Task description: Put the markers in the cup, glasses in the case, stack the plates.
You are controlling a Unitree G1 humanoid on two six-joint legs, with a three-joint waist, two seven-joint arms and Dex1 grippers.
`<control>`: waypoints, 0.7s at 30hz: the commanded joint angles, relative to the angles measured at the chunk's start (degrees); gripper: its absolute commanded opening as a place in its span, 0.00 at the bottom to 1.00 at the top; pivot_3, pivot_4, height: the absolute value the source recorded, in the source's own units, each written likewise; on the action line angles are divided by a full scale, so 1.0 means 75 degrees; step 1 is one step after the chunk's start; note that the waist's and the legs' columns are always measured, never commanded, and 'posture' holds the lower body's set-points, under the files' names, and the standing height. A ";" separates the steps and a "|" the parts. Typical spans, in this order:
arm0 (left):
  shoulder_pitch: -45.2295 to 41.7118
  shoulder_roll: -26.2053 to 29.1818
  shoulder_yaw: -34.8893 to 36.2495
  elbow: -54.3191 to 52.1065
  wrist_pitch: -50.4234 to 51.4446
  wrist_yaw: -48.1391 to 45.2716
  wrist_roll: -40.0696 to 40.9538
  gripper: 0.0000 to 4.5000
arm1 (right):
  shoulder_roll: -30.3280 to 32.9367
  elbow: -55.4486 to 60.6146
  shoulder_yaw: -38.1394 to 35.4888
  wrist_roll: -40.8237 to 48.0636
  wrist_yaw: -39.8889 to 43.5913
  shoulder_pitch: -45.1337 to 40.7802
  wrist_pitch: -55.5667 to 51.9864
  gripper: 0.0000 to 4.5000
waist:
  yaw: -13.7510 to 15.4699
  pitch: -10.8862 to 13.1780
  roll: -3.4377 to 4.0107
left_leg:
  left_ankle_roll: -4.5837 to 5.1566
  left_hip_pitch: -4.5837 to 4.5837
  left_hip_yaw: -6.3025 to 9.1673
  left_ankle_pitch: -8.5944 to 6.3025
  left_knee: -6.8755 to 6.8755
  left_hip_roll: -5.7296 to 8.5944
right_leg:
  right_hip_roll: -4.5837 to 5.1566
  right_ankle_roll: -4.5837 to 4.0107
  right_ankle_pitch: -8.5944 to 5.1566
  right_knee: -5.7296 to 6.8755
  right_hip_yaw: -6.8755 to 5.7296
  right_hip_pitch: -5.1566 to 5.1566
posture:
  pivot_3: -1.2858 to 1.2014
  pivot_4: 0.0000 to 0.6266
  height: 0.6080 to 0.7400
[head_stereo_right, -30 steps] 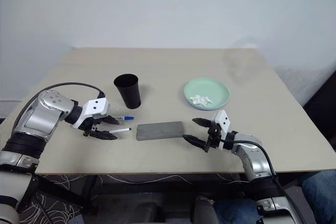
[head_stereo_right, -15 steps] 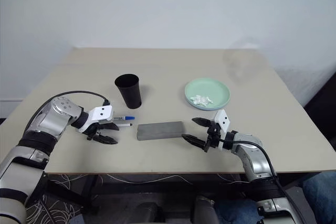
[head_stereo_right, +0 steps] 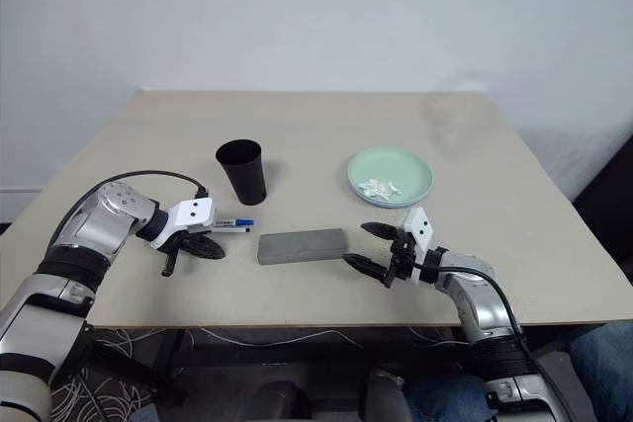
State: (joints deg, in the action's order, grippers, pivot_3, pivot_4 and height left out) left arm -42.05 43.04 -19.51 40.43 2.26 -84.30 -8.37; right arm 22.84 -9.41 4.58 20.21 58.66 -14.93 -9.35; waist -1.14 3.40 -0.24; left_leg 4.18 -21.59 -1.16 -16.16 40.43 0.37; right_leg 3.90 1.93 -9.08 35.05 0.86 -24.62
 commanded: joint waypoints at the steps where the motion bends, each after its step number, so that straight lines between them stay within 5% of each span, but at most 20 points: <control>1: -0.0353 0.0055 0.0161 -0.0037 0.0115 -0.0233 0.0129 0.09 | -0.0032 0.0003 -0.0083 0.0019 0.0001 -0.0386 0.0085 1.00 | 0.0002 0.0001 -0.0002 | 0.0000 0.0000 0.0000 0.0000 0.0000 0.0000 | 0.0000 0.0000 0.0000 0.0000 0.0000 0.0000 | 0.52 0.00 0.86; 11: -0.1625 0.0121 0.0007 0.1439 -0.0480 -0.0075 -0.0416 0.80 | -0.0123 -0.0388 -0.0019 -0.0005 0.0113 -0.0843 0.0064 1.00 | -0.0002 0.0002 -0.0009 | 0.0001 -0.0011 0.0001 0.0000 -0.0002 0.0000 | -0.0004 0.0003 0.0001 -0.0006 -0.0003 -0.0009 | 0.52 0.00 0.86; 21: -0.2537 -0.0424 -0.0264 0.2949 -0.0811 0.0065 -0.1078 0.80 | -0.0142 -0.0544 0.0142 -0.0007 0.0313 -0.1018 -0.0101 1.00 | 0.0001 0.0003 -0.0019 | 0.0003 -0.0018 0.0001 0.0000 -0.0001 0.0005 | -0.0003 0.0004 0.0001 -0.0008 -0.0003 -0.0009 | 0.52 0.00 0.86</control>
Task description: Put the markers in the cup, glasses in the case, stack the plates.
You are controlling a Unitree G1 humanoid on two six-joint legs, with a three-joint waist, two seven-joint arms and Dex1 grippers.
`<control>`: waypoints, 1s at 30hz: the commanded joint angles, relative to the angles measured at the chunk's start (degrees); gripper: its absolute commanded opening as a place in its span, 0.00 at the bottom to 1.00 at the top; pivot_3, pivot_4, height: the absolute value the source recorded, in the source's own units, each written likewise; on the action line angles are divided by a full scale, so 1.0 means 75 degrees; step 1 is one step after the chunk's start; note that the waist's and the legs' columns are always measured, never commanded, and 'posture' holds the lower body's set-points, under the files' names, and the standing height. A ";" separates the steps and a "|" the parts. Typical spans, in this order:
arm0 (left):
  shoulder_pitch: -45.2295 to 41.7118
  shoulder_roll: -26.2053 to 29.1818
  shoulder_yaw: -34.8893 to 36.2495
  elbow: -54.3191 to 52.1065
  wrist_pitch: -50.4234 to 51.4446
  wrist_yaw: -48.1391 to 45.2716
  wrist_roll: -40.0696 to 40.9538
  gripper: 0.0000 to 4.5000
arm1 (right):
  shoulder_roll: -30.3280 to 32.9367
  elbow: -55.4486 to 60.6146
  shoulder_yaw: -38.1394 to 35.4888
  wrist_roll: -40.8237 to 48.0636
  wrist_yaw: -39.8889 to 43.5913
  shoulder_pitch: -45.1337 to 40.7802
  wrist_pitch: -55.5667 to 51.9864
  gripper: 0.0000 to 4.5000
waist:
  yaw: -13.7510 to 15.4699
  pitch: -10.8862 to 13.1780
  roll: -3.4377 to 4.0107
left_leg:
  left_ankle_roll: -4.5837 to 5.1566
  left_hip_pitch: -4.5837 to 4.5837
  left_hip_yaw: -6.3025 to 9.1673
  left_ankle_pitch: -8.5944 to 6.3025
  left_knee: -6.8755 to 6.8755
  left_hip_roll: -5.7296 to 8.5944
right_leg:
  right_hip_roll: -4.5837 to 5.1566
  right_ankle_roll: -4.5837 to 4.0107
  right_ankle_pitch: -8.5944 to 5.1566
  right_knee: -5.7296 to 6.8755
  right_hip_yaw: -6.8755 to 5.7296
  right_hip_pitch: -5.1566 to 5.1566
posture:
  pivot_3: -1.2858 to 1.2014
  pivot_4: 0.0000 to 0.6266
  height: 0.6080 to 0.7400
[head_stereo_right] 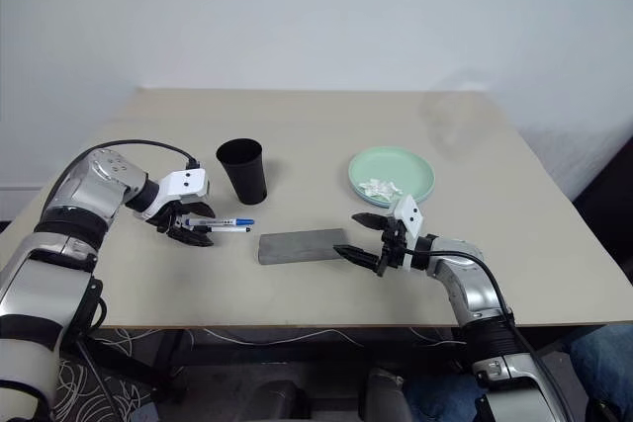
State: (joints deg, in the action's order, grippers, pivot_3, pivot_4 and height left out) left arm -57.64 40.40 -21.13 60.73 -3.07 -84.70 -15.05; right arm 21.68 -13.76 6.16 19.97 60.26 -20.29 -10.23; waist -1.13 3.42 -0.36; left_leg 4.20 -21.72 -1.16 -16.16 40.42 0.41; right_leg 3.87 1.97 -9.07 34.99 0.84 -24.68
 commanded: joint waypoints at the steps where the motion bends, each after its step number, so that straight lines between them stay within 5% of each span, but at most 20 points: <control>1: -0.0545 -0.0129 -0.0095 0.0396 -0.0129 0.0200 -0.0278 0.80 | 0.0012 0.0016 -0.0060 0.0022 0.0114 -0.0326 0.0012 1.00 | -0.0001 0.0001 -0.0003 | 0.0000 0.0000 0.0000 0.0000 0.0000 0.0000 | 0.0000 0.0000 0.0000 0.0000 0.0000 0.0000 | 0.52 0.00 0.86; 30: -0.1008 -0.0984 -0.0267 0.1707 -0.0313 0.0280 -0.1176 0.80 | 0.0174 0.0506 -0.0084 0.0072 0.0114 0.0047 -0.0321 1.00 | -0.0002 -0.0001 -0.0013 | 0.0000 -0.0009 0.0002 0.0000 0.0001 -0.0001 | -0.0002 0.0003 0.0001 0.0005 0.0000 -0.0012 | 0.52 0.00 0.86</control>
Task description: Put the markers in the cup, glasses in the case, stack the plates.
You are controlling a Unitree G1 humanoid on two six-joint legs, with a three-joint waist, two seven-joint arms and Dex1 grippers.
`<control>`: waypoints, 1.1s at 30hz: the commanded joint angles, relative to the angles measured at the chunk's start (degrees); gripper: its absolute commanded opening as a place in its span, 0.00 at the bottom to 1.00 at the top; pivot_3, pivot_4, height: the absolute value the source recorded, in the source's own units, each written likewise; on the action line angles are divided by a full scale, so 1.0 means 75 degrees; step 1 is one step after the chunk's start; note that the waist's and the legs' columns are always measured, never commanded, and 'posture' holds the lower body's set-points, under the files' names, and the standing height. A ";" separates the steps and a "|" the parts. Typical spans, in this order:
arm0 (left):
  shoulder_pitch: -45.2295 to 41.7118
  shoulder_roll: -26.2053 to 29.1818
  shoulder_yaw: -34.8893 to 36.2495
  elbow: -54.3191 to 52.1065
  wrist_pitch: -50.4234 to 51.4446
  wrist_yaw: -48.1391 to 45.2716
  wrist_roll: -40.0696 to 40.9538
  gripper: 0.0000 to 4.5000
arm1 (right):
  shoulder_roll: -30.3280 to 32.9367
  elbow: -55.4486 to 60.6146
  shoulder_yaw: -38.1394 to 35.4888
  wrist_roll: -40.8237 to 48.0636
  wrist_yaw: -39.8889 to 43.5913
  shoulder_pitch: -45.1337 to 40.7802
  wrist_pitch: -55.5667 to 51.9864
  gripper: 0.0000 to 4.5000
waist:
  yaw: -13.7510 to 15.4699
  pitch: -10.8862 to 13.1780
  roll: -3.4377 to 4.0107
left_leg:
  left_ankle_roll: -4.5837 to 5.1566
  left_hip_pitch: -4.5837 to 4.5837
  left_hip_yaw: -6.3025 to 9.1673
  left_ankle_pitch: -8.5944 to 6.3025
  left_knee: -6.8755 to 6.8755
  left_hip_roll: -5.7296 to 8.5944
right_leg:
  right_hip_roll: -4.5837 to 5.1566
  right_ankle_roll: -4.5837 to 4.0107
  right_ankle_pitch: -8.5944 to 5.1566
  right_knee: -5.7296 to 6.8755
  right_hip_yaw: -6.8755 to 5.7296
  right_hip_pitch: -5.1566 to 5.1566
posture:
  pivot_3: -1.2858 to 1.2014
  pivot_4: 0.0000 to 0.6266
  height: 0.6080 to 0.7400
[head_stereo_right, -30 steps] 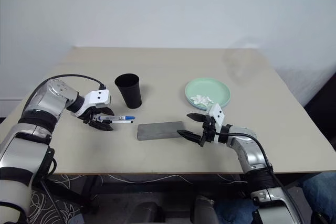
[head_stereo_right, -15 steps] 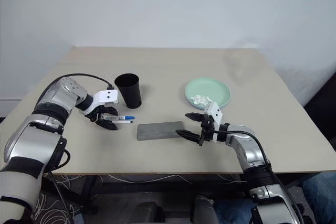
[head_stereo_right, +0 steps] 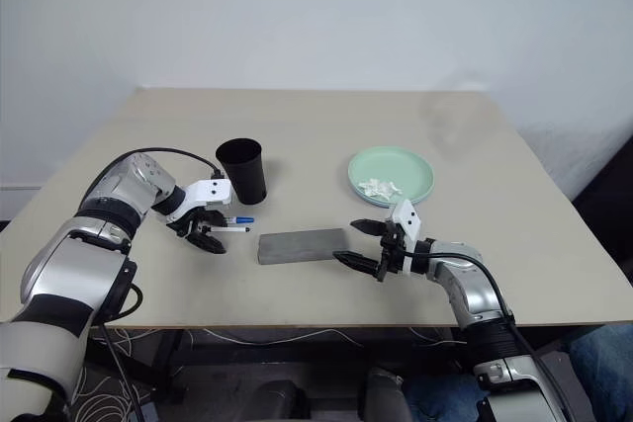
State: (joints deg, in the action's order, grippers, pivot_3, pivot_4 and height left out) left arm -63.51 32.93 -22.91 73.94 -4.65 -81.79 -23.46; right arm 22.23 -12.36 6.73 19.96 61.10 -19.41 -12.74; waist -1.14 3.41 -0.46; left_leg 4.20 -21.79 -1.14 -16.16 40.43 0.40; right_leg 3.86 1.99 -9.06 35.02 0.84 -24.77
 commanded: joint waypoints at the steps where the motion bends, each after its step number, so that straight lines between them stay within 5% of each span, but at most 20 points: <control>1: -0.0192 0.0017 -0.0057 -0.0064 -0.0149 -0.0181 -0.0086 0.80 | 0.0110 0.0318 -0.0160 0.0072 0.0009 -0.0081 0.0007 1.00 | 0.0000 0.0000 0.0000 | 0.0000 0.0000 0.0000 0.0000 0.0000 0.0000 | 0.0000 0.0000 0.0000 0.0000 0.0000 0.0000 | 0.52 0.00 0.86; 5: -0.0049 0.0054 -0.0174 -0.0092 -0.0262 -0.0425 -0.0195 0.80 | 0.0105 0.0283 -0.0158 0.0061 0.0005 -0.0155 -0.0008 1.00 | -0.0001 -0.0001 -0.0001 | 0.0000 0.0001 0.0000 0.0000 0.0000 0.0000 | 0.0000 0.0000 0.0000 0.0000 0.0000 0.0000 | 0.52 0.00 0.86; 7: 0.0002 0.0074 -0.0234 -0.0107 -0.0330 -0.0479 -0.0251 0.72 | 0.0091 0.0269 -0.0152 0.0051 -0.0002 -0.0176 -0.0003 1.00 | -0.0001 -0.0001 -0.0001 | 0.0000 0.0001 -0.0001 0.0000 0.0000 0.0000 | 0.0000 0.0000 0.0000 0.0000 0.0000 0.0000 | 0.52 0.00 0.86; 17: 0.0051 0.0096 -0.0239 -0.0118 -0.0331 -0.0562 -0.0204 0.01 | 0.0043 0.0340 -0.0144 0.0052 -0.0075 -0.0110 0.0028 1.00 | -0.0011 -0.0001 -0.0001 | 0.0001 0.0002 -0.0001 -0.0001 0.0000 -0.0001 | 0.0000 0.0000 0.0000 0.0000 0.0000 0.0000 | 0.52 0.00 0.86; 28: 0.0146 0.0276 0.0202 -0.0659 -0.0845 -0.1212 0.0407 0.01 | 0.0055 0.0476 -0.0175 0.0088 -0.0190 0.0009 -0.0008 1.00 | -0.0010 -0.0001 -0.0001 | 0.0001 0.0000 -0.0001 -0.0001 -0.0001 -0.0002 | 0.0001 -0.0001 0.0000 0.0000 0.0001 -0.0002 | 0.52 0.00 0.86; 33: 0.0436 0.0600 0.0339 -0.2237 -0.0490 -0.1428 0.2417 0.01 | 0.0101 0.0517 -0.0214 0.0096 -0.0219 0.0063 -0.0003 1.00 | 0.0001 -0.0002 -0.0005 | 0.0001 -0.0032 0.0002 -0.0001 0.0009 -0.0002 | 0.0005 -0.0002 0.0001 0.0008 0.0001 -0.0031 | 0.52 0.00 0.86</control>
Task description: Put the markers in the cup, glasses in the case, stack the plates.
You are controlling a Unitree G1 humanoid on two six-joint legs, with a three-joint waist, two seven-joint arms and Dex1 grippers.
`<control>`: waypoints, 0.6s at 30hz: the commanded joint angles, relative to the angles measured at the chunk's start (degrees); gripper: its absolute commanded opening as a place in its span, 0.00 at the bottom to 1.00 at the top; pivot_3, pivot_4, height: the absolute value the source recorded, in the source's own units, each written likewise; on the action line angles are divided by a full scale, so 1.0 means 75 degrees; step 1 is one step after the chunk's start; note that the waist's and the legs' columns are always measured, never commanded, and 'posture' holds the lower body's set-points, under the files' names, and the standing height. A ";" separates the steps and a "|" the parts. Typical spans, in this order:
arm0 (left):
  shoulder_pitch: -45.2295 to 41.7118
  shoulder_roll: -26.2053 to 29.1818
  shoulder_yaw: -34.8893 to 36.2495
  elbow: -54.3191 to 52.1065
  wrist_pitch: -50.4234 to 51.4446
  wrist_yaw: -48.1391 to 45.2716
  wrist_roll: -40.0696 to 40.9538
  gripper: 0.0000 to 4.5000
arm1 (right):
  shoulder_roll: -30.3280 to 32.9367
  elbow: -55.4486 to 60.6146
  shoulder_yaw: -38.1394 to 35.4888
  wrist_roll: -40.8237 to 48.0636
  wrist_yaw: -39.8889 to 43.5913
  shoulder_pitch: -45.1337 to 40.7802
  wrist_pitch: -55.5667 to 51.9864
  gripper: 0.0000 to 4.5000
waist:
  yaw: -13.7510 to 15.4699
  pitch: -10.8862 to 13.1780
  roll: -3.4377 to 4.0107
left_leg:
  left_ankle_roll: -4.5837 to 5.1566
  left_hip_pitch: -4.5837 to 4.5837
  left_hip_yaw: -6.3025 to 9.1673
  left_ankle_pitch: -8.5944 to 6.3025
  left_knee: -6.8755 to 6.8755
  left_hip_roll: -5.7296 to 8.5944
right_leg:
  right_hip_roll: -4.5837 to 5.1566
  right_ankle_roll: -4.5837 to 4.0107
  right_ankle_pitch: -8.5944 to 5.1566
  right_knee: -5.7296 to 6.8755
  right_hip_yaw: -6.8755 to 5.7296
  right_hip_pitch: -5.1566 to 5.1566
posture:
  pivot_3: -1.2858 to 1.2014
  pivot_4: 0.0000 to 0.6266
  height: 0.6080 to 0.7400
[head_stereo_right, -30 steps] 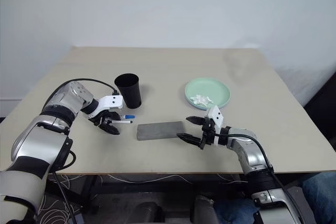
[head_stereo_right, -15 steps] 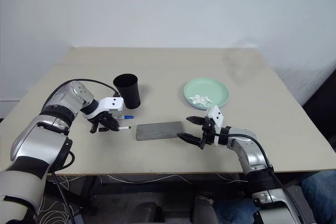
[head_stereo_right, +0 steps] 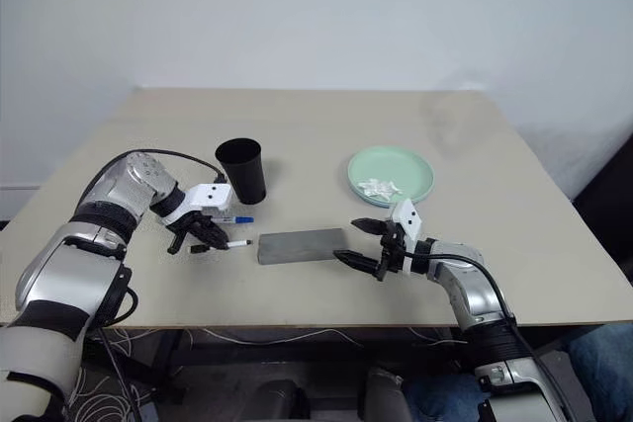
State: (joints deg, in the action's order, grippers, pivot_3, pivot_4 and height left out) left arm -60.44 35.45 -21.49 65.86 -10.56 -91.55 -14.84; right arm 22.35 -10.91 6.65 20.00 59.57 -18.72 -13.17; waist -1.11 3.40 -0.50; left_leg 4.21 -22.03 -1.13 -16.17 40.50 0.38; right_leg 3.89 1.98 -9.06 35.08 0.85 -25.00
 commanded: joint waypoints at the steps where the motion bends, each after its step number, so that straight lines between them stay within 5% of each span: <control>1: 0.0151 0.0371 0.0200 -0.1679 0.0624 -0.0127 0.1759 0.01 | 0.0095 0.0332 -0.0210 0.0093 -0.0016 -0.0019 0.0056 1.00 | -0.0004 -0.0001 -0.0001 | 0.0000 -0.0012 -0.0001 0.0000 0.0002 0.0000 | 0.0001 0.0000 0.0000 0.0003 0.0001 -0.0013 | 0.52 0.00 0.86; 10: 0.0339 0.0249 0.2777 -0.4231 0.3591 0.1057 0.4212 0.01 | 0.0171 0.0179 -0.0246 0.0063 0.0075 -0.0220 0.0180 1.00 | -0.0020 0.0000 0.0000 | 0.0001 -0.0059 -0.0001 0.0002 0.0043 0.0002 | -0.0004 0.0006 -0.0001 0.0066 0.0005 -0.0069 | 0.52 0.00 0.86; 18: -0.0001 -0.0102 0.3471 -0.3221 0.2827 0.3358 0.3890 0.01 | 0.0090 0.0210 -0.0257 0.0042 0.0005 -0.0245 0.0349 1.00 | -0.0017 0.0001 -0.0001 | -0.0008 0.0039 -0.0002 0.0006 0.0057 0.0001 | -0.0007 0.0001 -0.0001 0.0084 0.0007 0.0019 | 0.52 0.00 0.86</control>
State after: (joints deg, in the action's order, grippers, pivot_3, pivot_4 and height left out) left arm -58.18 34.83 2.99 40.52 12.98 -69.73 15.14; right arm 23.22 -10.80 5.99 20.00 59.89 -19.11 -11.84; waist -1.24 3.41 -0.50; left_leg 4.15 -21.67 -1.14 -16.13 40.92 0.39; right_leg 3.84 1.98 -9.07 35.70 0.90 -24.79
